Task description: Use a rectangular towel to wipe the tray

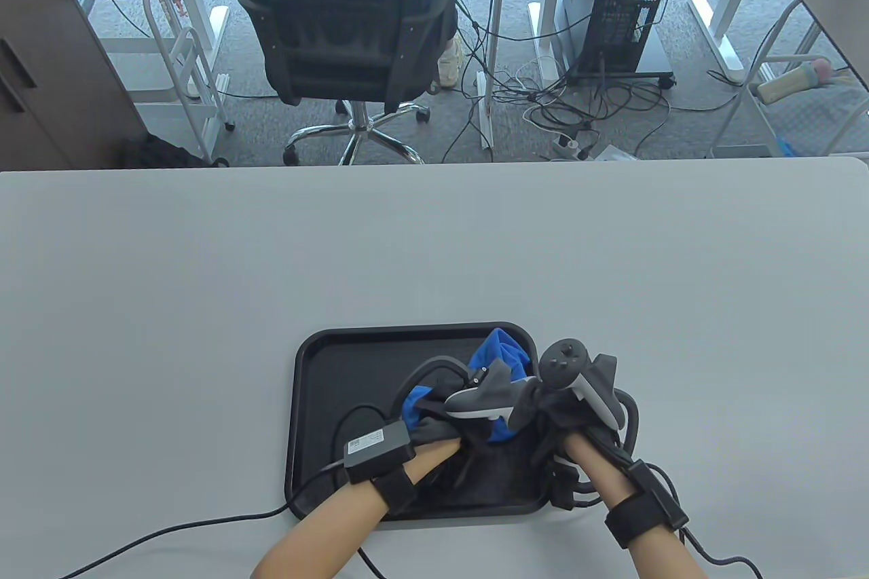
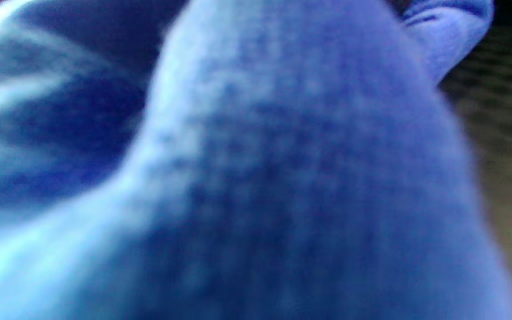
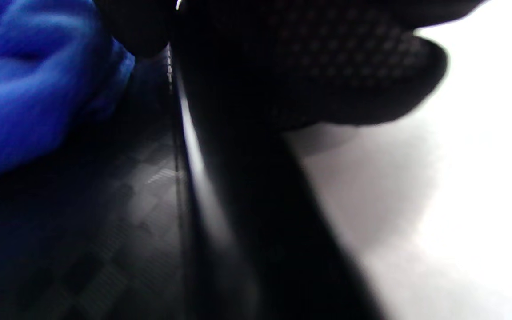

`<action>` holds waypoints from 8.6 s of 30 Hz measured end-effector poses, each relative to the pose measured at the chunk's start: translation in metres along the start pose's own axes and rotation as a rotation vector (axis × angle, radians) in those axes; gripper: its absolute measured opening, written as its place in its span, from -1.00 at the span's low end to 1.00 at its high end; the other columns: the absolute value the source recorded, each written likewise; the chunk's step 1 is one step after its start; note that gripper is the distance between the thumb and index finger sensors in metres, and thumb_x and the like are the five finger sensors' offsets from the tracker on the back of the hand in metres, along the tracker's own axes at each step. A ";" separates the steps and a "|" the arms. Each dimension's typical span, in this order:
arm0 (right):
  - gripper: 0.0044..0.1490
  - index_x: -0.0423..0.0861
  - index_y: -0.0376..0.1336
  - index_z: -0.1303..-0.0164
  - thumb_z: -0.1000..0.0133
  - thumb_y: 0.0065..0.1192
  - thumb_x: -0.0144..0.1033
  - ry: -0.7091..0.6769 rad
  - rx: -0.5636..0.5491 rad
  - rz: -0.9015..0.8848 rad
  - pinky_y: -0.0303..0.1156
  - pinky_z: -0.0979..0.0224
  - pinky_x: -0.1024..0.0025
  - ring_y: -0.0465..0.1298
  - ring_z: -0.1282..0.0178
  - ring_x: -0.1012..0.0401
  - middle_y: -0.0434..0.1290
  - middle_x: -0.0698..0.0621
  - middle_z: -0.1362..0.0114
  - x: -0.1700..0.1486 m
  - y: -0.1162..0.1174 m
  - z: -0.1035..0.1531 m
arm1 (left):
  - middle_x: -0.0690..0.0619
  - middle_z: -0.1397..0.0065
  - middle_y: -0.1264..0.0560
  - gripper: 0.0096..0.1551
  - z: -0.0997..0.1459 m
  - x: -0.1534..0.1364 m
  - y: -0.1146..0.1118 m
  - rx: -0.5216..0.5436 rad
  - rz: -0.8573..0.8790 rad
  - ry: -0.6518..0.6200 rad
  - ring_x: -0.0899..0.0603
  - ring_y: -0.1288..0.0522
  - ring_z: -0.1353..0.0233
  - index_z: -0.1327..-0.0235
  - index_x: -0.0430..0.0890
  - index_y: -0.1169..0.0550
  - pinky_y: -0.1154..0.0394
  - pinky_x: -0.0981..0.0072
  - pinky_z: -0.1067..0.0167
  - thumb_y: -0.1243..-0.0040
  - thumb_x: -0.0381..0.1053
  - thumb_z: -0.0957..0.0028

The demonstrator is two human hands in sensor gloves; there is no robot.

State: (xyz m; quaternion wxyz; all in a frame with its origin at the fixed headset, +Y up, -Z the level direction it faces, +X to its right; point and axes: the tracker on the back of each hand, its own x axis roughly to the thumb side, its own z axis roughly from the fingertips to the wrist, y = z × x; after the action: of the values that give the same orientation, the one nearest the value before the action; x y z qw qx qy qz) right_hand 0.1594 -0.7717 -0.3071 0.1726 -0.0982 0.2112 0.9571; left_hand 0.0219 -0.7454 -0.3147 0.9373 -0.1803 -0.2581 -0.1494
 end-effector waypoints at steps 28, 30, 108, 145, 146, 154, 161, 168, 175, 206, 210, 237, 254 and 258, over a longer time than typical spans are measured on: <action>-0.43 -0.28 0.28 -0.02 -0.07 0.20 -0.07 0.009 -0.024 0.013 0.57 0.56 0.30 0.63 0.58 0.15 0.57 -0.11 0.36 0.001 0.002 0.002 | -0.07 -0.59 -0.30 -0.33 0.096 -0.146 -0.068 -0.169 0.112 0.183 -0.12 -0.52 -0.31 -0.45 0.04 -0.32 -0.39 -0.14 -0.33 -0.25 -0.06 -0.04; -0.43 -0.28 0.28 -0.02 -0.07 0.20 -0.07 0.008 -0.024 0.014 0.57 0.56 0.30 0.63 0.58 0.15 0.57 -0.11 0.36 0.001 0.002 0.002 | -0.07 -0.59 -0.30 -0.33 0.107 -0.142 -0.072 -0.179 0.114 0.139 -0.12 -0.52 -0.31 -0.45 0.04 -0.32 -0.39 -0.14 -0.33 -0.25 -0.06 -0.03; -0.44 -0.28 0.27 -0.03 -0.08 0.19 -0.08 0.013 -0.013 0.016 0.56 0.56 0.29 0.62 0.58 0.14 0.56 -0.12 0.36 0.002 0.003 0.003 | -0.06 -0.59 -0.29 -0.33 0.106 -0.143 -0.073 -0.201 0.131 0.195 -0.12 -0.51 -0.32 -0.44 0.05 -0.31 -0.38 -0.14 -0.34 -0.25 -0.07 -0.04; -0.44 -0.28 0.26 -0.03 -0.08 0.18 -0.09 -0.009 0.006 0.006 0.55 0.55 0.28 0.61 0.57 0.14 0.56 -0.12 0.36 0.001 0.003 0.001 | -0.08 -0.59 -0.28 -0.33 0.044 0.019 -0.015 -0.058 -0.050 -0.164 -0.10 -0.52 -0.32 -0.47 0.05 -0.30 -0.40 -0.12 -0.33 -0.22 -0.05 -0.06; -0.44 -0.28 0.26 -0.04 -0.08 0.18 -0.09 -0.010 0.006 0.006 0.55 0.55 0.28 0.61 0.57 0.14 0.56 -0.12 0.35 0.001 0.003 0.001 | -0.07 -0.60 -0.28 -0.33 0.040 0.018 -0.014 -0.052 -0.046 -0.151 -0.10 -0.52 -0.32 -0.47 0.05 -0.30 -0.39 -0.12 -0.33 -0.22 -0.05 -0.06; -0.44 -0.28 0.26 -0.04 -0.08 0.18 -0.08 -0.008 0.007 0.006 0.55 0.55 0.29 0.61 0.57 0.15 0.56 -0.12 0.35 0.000 0.003 0.001 | -0.06 -0.61 -0.28 -0.33 0.013 -0.009 -0.010 -0.019 0.034 0.008 -0.10 -0.50 -0.32 -0.48 0.06 -0.29 -0.38 -0.13 -0.34 -0.21 -0.06 -0.07; -0.44 -0.27 0.26 -0.04 -0.08 0.18 -0.07 -0.007 0.004 0.005 0.55 0.55 0.29 0.61 0.57 0.15 0.56 -0.11 0.35 0.000 0.003 0.001 | -0.05 -0.61 -0.28 -0.33 0.011 -0.057 -0.020 -0.035 0.119 0.162 -0.10 -0.49 -0.33 -0.48 0.07 -0.29 -0.37 -0.15 -0.34 -0.20 -0.07 -0.07; -0.44 -0.27 0.26 -0.04 -0.08 0.18 -0.07 -0.008 0.006 -0.001 0.55 0.55 0.29 0.61 0.57 0.15 0.56 -0.11 0.35 -0.001 0.003 0.001 | -0.05 -0.60 -0.29 -0.34 0.023 -0.101 -0.035 -0.061 0.171 0.272 -0.10 -0.50 -0.33 -0.47 0.07 -0.29 -0.37 -0.15 -0.34 -0.21 -0.07 -0.07; -0.44 -0.27 0.26 -0.04 -0.08 0.17 -0.07 -0.008 0.006 -0.003 0.55 0.55 0.29 0.61 0.57 0.15 0.56 -0.11 0.35 -0.002 0.003 0.001 | -0.05 -0.60 -0.29 -0.35 0.040 -0.131 -0.049 -0.077 0.219 0.346 -0.11 -0.49 -0.33 -0.47 0.07 -0.30 -0.37 -0.16 -0.34 -0.21 -0.07 -0.07; -0.44 -0.28 0.26 -0.03 -0.08 0.17 -0.07 -0.011 0.004 0.008 0.55 0.55 0.29 0.61 0.57 0.15 0.56 -0.11 0.36 0.000 0.003 0.000 | -0.12 -0.62 -0.26 -0.30 0.157 -0.265 0.028 0.355 0.598 0.613 -0.14 -0.49 -0.35 -0.52 0.02 -0.29 -0.36 -0.17 -0.35 -0.22 -0.07 -0.08; -0.44 -0.28 0.26 -0.03 -0.08 0.17 -0.07 -0.011 0.004 0.007 0.55 0.55 0.29 0.61 0.57 0.15 0.56 -0.11 0.36 0.000 0.003 0.000 | -0.13 -0.62 -0.26 -0.29 0.155 -0.283 -0.001 0.436 0.617 0.779 -0.13 -0.50 -0.34 -0.53 0.01 -0.28 -0.37 -0.16 -0.34 -0.21 -0.05 -0.08; -0.31 -0.32 0.26 -0.16 -0.09 0.16 -0.02 0.047 0.057 -0.076 0.59 0.34 0.14 0.65 0.36 0.02 0.58 -0.20 0.16 -0.004 -0.011 0.005 | -0.33 -0.67 0.06 -0.11 0.164 -0.262 -0.126 -0.230 0.575 0.822 -0.40 -0.10 -0.67 -0.62 -0.13 -0.01 -0.06 -0.44 -0.45 -0.04 0.13 -0.13; -0.15 -0.07 -0.10 -0.54 -0.14 0.10 0.00 -0.723 -0.406 -0.439 0.04 -0.46 -0.35 0.03 -0.61 -0.24 0.04 -0.21 -0.61 0.064 -0.092 0.114 | -0.21 -0.71 0.09 -0.16 0.200 -0.196 0.004 0.788 0.763 0.299 -0.35 -0.02 -0.72 -0.64 -0.02 -0.04 0.08 -0.59 -0.39 0.00 0.17 -0.15; -0.12 -0.04 -0.14 -0.54 -0.13 0.10 0.02 -0.747 -0.347 -0.323 -0.05 -0.49 -0.37 -0.06 -0.64 -0.23 -0.03 -0.19 -0.63 0.073 -0.063 0.107 | -0.19 -0.72 0.09 -0.16 0.188 -0.166 -0.010 0.678 0.746 0.153 -0.34 0.00 -0.74 -0.65 -0.01 -0.05 0.09 -0.58 -0.40 0.00 0.18 -0.15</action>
State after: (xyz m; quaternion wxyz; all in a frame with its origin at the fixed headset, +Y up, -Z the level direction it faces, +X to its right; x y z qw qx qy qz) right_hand 0.1035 -0.6496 -0.2539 0.3656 0.1952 -0.0475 0.9089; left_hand -0.1994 -0.6446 -0.2505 0.9489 0.0656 -0.1406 0.2747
